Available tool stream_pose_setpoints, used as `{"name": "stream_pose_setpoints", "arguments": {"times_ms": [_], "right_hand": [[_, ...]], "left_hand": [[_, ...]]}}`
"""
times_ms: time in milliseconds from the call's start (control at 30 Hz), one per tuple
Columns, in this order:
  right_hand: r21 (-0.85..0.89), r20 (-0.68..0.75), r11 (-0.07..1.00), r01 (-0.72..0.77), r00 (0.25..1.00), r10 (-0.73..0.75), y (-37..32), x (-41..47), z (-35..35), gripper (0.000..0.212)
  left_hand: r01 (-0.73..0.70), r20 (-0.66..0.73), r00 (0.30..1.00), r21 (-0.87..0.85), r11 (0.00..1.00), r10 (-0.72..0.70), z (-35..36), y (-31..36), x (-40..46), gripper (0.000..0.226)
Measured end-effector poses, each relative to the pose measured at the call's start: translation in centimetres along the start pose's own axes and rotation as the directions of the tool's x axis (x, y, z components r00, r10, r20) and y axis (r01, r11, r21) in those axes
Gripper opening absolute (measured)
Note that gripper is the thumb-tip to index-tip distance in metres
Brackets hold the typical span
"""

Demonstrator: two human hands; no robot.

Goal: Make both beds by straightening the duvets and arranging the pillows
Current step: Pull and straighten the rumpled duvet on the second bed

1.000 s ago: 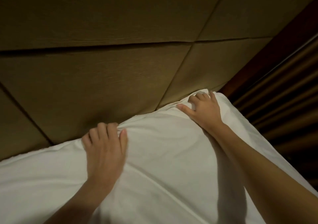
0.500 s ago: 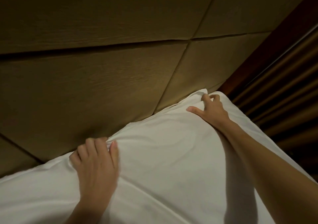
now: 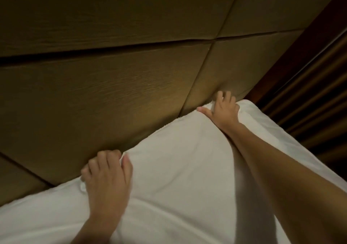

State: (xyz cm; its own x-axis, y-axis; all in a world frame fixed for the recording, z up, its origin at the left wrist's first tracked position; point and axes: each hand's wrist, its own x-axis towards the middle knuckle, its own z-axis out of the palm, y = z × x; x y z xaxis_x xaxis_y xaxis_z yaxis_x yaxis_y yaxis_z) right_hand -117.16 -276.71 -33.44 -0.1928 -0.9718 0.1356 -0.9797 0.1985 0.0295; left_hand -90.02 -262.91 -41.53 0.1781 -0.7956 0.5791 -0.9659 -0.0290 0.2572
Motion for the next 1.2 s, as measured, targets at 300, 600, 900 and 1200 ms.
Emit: {"name": "stream_pose_setpoints", "arguments": {"times_ms": [300, 600, 900, 1200], "right_hand": [[0.093, 0.151, 0.991, 0.093, 0.983, -0.106, 0.7, -8.5, -1.2, 0.074], [0.062, 0.249, 0.998, 0.022, 0.968, -0.036, -0.4, -11.5, -1.6, 0.069], [0.186, 0.267, 0.982, -0.032, 0.963, -0.019, -4.3, -21.6, -3.9, 0.077], [0.244, 0.185, 0.967, -0.07, 0.982, 0.025, -11.8, -36.3, -5.4, 0.098]], "left_hand": [[-0.017, 0.06, 0.998, 0.059, 0.998, 0.013, 1.4, -0.6, -0.8, 0.023], [-0.038, 0.273, 0.951, -0.357, 0.933, 0.143, -1.7, -1.0, -1.0, 0.05], [-0.166, 0.482, 0.793, -0.417, 0.893, 0.372, -6.5, -2.6, -3.0, 0.065], [-0.231, 0.572, 0.676, -0.434, 0.871, 0.465, -15.8, -7.6, -9.7, 0.06]]}}
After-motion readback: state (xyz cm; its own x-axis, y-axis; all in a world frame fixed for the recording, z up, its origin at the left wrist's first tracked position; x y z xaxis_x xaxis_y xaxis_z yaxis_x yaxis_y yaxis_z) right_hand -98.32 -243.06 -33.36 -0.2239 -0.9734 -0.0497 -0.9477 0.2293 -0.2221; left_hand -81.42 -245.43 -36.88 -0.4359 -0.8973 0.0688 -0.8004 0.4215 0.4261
